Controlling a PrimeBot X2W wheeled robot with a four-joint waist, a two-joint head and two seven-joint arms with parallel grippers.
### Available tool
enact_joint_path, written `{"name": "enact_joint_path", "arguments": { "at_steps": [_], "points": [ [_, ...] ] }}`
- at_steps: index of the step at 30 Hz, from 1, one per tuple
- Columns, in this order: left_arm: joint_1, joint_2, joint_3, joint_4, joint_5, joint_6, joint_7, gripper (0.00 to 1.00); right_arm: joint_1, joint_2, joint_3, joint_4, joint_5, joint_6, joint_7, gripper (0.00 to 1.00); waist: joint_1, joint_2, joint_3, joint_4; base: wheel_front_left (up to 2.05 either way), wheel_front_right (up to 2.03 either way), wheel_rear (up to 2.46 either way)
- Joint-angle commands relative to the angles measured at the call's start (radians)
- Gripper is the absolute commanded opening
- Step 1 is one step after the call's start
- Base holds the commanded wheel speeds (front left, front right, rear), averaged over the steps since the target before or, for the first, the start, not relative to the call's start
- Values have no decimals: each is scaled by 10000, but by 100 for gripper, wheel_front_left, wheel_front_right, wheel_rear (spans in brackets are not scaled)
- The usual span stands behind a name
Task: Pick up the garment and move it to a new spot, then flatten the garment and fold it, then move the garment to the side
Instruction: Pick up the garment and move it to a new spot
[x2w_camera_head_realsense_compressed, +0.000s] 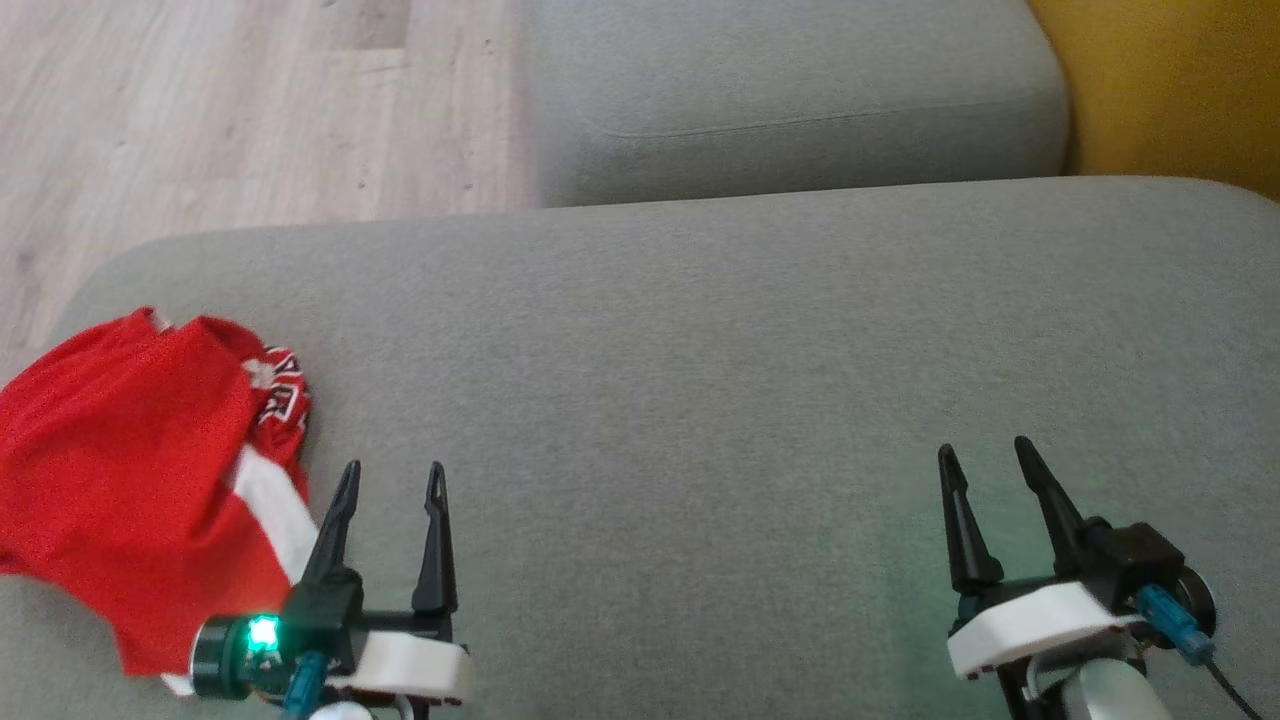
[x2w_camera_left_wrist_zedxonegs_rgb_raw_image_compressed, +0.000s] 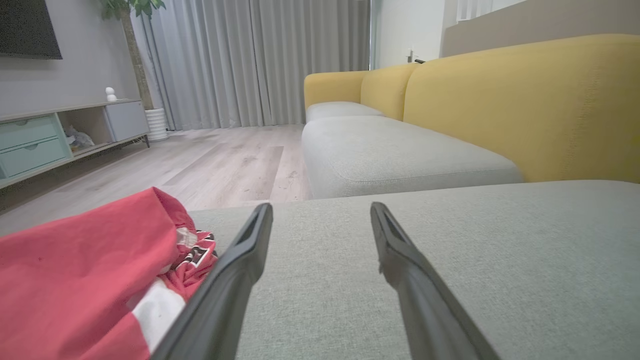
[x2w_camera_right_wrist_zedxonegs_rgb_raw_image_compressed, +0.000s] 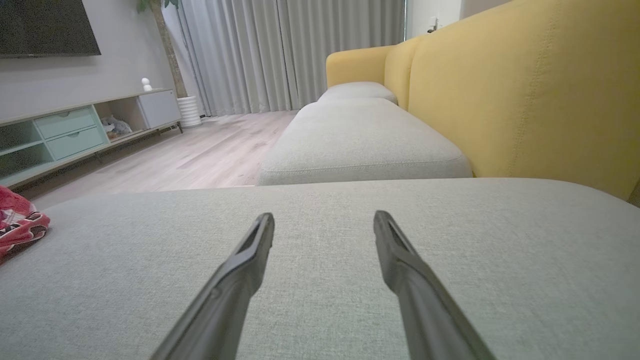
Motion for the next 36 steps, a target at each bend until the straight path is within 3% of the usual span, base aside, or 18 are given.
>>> {"name": "enact_joint_path", "arguments": {
  "at_steps": [1, 6, 17, 20, 29, 36],
  "points": [
    [-588, 29, 301, -399, 20, 108, -97, 100, -598, -89, 235, -306, -95, -7, -111, 100, 0, -1, 64, 253, 0, 0, 0],
    [-661, 29, 422, -443, 2, 197, -97, 100, -626, -89, 250, -356, -98, -7, -111, 100, 0, -1, 152, 921, 0, 0, 0],
    [-398, 28, 754, -555, 18, 482, -97, 100, -751, -89, 416, -493, -47, -7, -111, 100, 0, -1, 312, 3601, 0, 0, 0],
    [-380, 28, 887, -592, 82, 561, -97, 100, -745, -89, 475, -492, 12, -7, -111, 100, 0, -1, 350, 4045, 0, 0, 0],
    [-495, 38, 1314, -744, 132, 638, -97, 100, -661, -89, 526, -490, 22, -7, -111, 100, 0, -1, 420, 4492, 0, 0, 0],
    [-2723, 313, 1517, -1061, 129, -41, -97, 100, -851, -115, 344, -637, -809, -7, -111, 100, 0, -1, 1605, 4319, 0, 0, 0]
  ]
}}
